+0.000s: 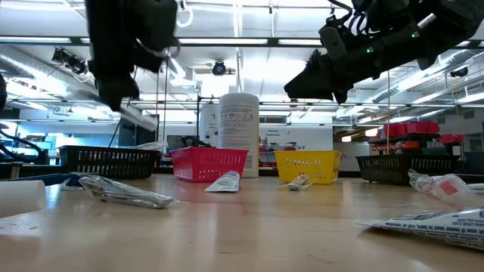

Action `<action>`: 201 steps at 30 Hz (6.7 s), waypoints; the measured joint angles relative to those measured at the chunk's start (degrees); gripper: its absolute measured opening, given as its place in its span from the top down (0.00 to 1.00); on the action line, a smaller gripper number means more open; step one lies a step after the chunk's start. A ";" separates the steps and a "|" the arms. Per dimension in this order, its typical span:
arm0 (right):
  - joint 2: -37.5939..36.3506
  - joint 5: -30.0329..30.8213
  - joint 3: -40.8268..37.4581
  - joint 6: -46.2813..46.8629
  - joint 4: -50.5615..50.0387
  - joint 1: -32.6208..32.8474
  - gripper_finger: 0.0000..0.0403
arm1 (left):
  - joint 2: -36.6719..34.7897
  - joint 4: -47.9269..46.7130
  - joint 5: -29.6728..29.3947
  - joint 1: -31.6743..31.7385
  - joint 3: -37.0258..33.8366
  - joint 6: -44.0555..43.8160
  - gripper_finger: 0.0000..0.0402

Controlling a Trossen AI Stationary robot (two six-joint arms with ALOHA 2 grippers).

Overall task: Pick & Place Travel size toiletries
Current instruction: Put the left blue toothbrush into the left black basket, then put the bottom left silver nail clipper into the red basket, then put the bottom right white toothpaste into the yellow basket

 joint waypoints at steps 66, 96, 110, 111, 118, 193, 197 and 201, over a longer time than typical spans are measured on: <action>0.00 -3.06 0.02 -1.52 -0.74 0.00 0.66 | -29.89 73.21 11.42 2.82 -35.90 12.77 0.72; 0.02 -7.69 0.02 -2.55 -1.25 -3.06 0.63 | -1.53 114.52 30.01 -15.99 -33.22 24.92 0.56; 0.02 -7.71 0.00 0.12 -5.60 -3.06 0.63 | 8.56 112.55 36.10 -21.84 -30.81 25.40 0.61; 0.02 -7.69 0.00 0.50 -5.93 -3.06 0.63 | 8.56 112.16 36.07 -22.40 -30.87 25.40 0.61; 0.02 -7.69 0.00 2.27 -7.17 -3.05 0.63 | 8.51 104.67 31.57 -25.01 -30.79 26.40 0.61; 0.02 -15.41 0.00 8.55 -14.17 7.97 0.65 | 8.25 92.68 15.08 8.67 -19.46 33.32 0.63; 0.00 -13.32 0.00 12.37 -13.35 15.09 0.66 | 8.25 92.68 15.08 8.67 -19.46 32.83 0.63; 0.00 -10.08 0.81 14.58 -12.40 21.92 0.65 | 8.25 92.68 15.08 8.67 -19.46 32.66 0.64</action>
